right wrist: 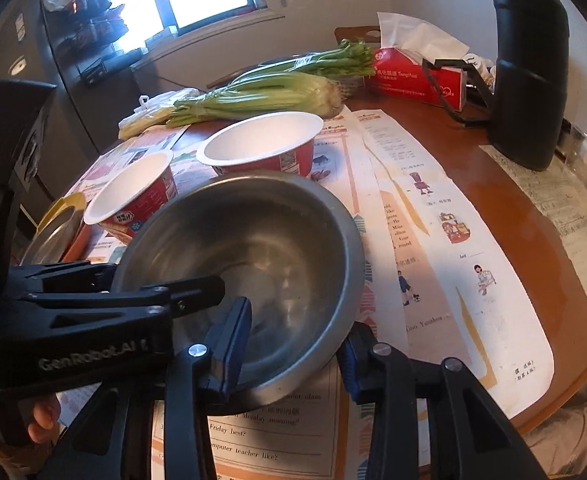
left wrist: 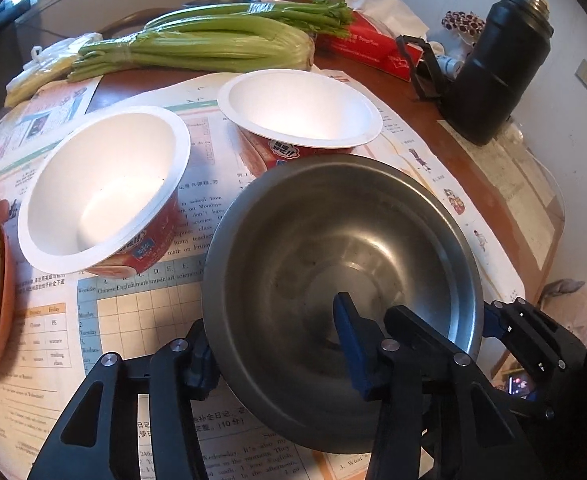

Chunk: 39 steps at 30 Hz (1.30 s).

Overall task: Organize plates and bowls
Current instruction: 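Lift the steel bowl with the left tool and carry it across the table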

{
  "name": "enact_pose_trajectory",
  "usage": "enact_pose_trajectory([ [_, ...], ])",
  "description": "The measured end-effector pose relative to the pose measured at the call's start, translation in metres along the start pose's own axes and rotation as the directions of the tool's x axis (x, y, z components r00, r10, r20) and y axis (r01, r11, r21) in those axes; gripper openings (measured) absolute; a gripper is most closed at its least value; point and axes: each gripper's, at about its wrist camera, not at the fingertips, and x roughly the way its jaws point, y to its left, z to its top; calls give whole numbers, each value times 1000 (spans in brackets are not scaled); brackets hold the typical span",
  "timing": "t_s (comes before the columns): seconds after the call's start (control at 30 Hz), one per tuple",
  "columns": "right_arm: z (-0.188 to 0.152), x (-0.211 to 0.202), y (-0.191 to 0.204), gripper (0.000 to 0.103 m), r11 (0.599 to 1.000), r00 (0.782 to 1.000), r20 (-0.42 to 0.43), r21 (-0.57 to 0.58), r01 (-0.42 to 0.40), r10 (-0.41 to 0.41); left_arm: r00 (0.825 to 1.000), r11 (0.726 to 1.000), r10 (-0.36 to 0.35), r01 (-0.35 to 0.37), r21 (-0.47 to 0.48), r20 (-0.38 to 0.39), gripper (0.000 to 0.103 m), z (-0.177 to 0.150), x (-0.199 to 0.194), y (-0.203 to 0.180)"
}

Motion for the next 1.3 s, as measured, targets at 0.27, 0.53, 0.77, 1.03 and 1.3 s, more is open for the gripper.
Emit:
enact_pose_trajectory([
  [0.27,0,-4,-3,41,1000,1000,-12,5,-12,12,1000,1000,1,-1,5,9,50,-4,-9,-4],
  [0.53,4,-27,9,41,999,999,11,-21,-30,30,998,1000,7,-7,-6,58,50,-11,-43,-1],
  [0.77,5,-61,38,41,996,997,57,-81,-48,53,993,1000,3,0,-29,119,51,-27,-89,13],
  [1.03,1,-75,66,42,989,995,34,-123,-85,90,990,998,1,7,-62,140,51,-46,-109,33],
  [1.3,-11,-63,87,42,982,996,-49,-174,-75,68,995,993,-17,28,-115,94,51,-66,-94,53],
])
